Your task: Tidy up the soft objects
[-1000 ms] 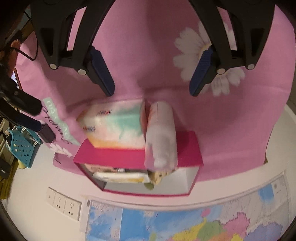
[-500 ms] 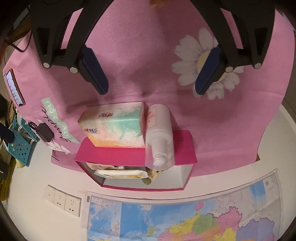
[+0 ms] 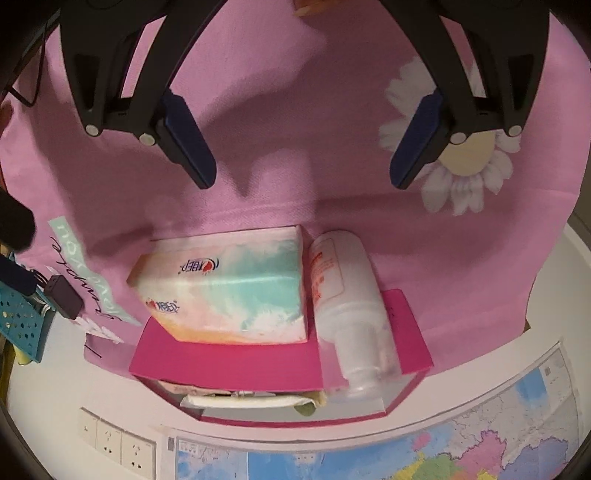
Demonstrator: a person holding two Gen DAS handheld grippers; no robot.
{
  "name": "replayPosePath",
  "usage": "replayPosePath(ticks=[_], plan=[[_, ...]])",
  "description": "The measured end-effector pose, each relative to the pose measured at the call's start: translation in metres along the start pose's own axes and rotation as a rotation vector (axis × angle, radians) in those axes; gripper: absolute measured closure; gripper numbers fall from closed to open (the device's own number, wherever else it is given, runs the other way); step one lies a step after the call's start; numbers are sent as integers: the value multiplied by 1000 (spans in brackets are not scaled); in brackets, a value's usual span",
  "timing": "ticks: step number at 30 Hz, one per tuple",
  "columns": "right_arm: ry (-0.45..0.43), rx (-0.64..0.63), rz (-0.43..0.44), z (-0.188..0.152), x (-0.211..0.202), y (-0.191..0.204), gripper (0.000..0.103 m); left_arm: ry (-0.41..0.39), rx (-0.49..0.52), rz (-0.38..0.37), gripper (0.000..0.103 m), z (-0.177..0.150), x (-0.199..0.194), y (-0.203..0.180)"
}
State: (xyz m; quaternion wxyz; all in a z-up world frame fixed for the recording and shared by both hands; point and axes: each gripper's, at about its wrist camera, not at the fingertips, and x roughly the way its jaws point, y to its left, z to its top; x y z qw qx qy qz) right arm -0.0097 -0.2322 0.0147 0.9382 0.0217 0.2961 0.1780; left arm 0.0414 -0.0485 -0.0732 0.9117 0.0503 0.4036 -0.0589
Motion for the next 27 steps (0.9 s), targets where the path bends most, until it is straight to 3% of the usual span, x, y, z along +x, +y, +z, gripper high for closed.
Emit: replayPosePath(ticks=[15,20,27], plan=[[142,131,-63,-4,42,-31,9,59,-17,11,7,7,24,-9],[233,232,-23,-10,54,-40,9,63,-27,13,7,8,27,-10],[255,188,-69,-13,64,-37,9,85,-80,9,0,10,36,-3]])
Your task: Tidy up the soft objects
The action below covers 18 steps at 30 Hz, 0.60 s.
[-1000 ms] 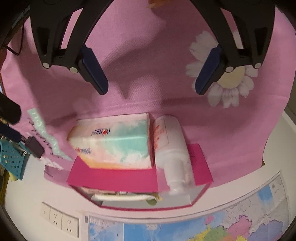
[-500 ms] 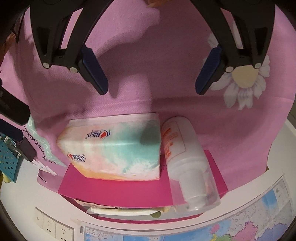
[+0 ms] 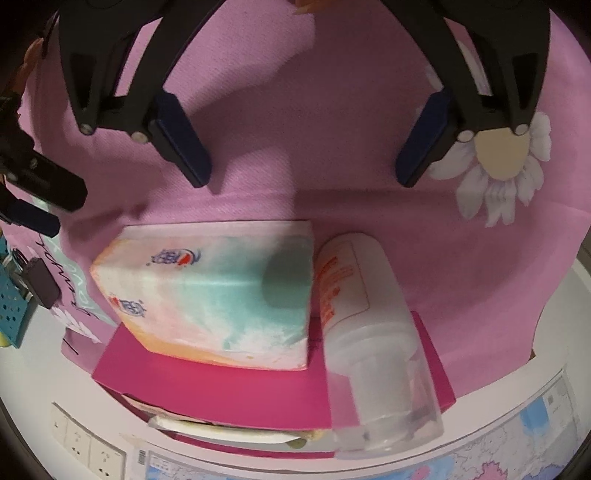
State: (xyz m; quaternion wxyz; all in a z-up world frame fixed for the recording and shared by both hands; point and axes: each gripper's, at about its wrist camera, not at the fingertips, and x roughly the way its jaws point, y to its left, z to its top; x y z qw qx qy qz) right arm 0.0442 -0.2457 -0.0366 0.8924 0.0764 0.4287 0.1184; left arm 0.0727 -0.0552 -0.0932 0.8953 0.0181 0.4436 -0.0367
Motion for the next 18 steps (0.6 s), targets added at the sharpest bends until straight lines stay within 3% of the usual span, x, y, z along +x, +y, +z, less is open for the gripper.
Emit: replayPosePath(ticks=[8,13,18], plan=[[64,-183,-128,2,27,8,9,1,-3,-6,0,0,1,2],[54,-131,-56,4,28,-3,4,1,-2,-4,0,2,3,2],[47,-71,-49,7,28,-10,1,1,-3,-4,0,2,3,1]])
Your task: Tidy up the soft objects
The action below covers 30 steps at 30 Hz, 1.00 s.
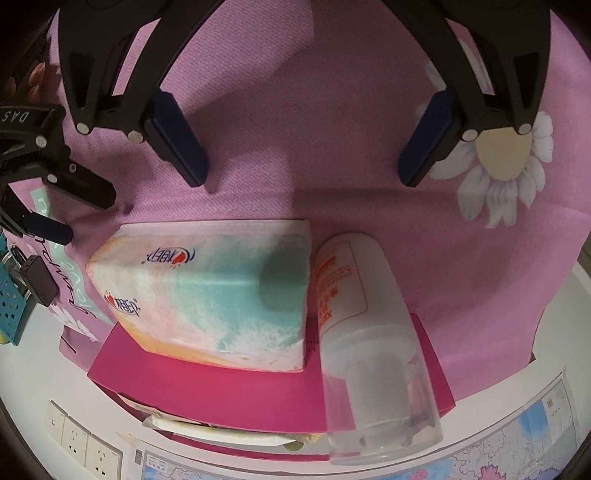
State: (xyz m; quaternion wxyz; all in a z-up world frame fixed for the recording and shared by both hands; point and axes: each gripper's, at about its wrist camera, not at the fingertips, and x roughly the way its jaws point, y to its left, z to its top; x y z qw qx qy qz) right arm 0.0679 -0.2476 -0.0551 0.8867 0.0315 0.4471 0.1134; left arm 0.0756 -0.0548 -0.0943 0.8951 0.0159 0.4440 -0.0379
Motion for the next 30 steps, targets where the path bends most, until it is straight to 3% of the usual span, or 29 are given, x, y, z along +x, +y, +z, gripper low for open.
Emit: replayPosePath(ticks=[11,16,19,24,30], plan=[[8,68,-25,3,1,3,0,-1,0,0,0,-1,0,0],[43,35,-9,6,4,4,0,-1,0,0,0,0,0,0],[75,-45,-46,8,8,9,0,-1,0,1,0,-1,0,0],[9,-55,-86,5,13,12,0,-1,-4,0,0,-1,0,1],[7,-34,-107,7,14,12,0,-1,-4,0,0,-1,0,1]])
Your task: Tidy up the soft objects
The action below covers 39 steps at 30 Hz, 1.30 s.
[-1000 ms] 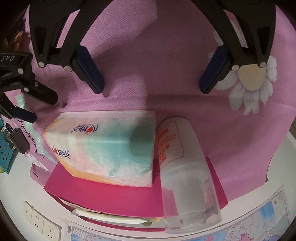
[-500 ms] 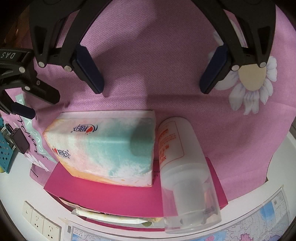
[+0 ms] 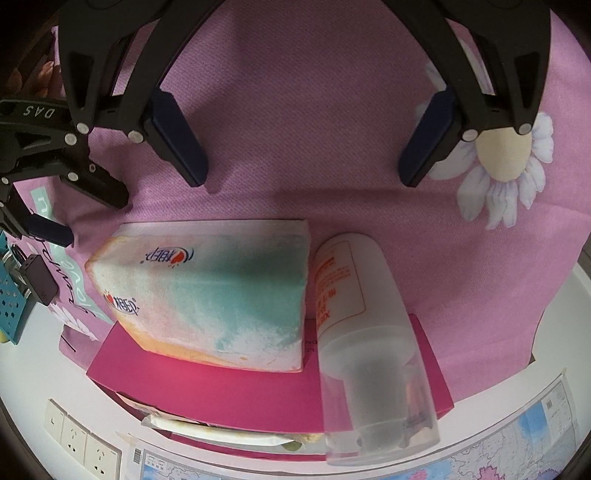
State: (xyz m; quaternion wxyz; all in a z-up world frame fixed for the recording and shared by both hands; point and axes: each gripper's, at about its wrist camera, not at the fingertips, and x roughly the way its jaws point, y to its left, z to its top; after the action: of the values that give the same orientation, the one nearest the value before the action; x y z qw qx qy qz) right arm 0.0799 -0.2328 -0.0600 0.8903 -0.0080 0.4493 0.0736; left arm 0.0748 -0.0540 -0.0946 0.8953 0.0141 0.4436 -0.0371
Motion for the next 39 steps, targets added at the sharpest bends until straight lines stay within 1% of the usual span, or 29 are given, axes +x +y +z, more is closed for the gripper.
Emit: replayPosePath(ticks=[4,10,39], plan=[[-1,46,-36,0,0,0,0,0,0,0,0,0,-1,1],[-3,139,-94,-7,-5,-18,0,0,0,0,0,0,-1,1],[-1,140,-106,-6,0,-18,0,0,-1,1,0,0,-1,0]])
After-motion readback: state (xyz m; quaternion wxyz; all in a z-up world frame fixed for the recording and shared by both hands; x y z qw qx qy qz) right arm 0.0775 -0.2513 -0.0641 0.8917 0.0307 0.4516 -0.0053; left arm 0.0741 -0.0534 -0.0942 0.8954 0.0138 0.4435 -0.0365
